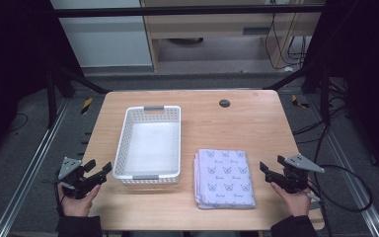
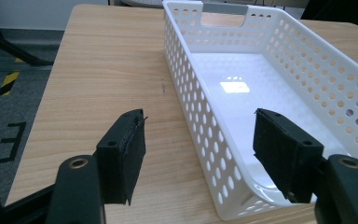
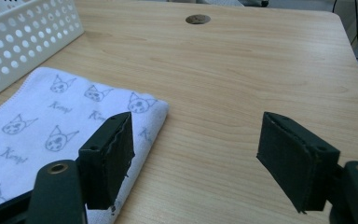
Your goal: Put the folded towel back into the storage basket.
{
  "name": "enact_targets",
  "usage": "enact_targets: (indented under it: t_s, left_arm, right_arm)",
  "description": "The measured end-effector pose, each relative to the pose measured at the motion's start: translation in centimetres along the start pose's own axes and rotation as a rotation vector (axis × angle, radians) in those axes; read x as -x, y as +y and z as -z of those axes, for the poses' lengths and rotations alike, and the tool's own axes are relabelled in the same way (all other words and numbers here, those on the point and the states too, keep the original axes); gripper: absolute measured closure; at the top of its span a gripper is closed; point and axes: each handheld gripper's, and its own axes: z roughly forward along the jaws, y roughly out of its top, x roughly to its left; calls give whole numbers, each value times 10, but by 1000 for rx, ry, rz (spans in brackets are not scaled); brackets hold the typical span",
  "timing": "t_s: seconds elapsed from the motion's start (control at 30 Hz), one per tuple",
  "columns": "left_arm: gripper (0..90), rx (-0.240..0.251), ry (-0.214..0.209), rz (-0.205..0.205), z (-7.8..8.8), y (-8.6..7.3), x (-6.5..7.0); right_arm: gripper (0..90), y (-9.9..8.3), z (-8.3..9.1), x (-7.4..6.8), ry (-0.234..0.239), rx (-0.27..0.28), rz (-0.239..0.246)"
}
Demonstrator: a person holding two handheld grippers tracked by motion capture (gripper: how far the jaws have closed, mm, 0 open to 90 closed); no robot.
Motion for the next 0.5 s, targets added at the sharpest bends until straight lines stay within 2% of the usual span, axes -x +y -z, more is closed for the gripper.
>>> enact_targets:
  t_s: [0.23, 0.5]
  left_arm:
    - [330, 24, -19, -13, 3, 5, 8]
    - [329, 31, -46, -31, 4, 9, 19]
  right_arm:
    - [300, 5, 3, -4, 8, 22, 18]
    - [322, 14, 10, -9, 28, 56, 12]
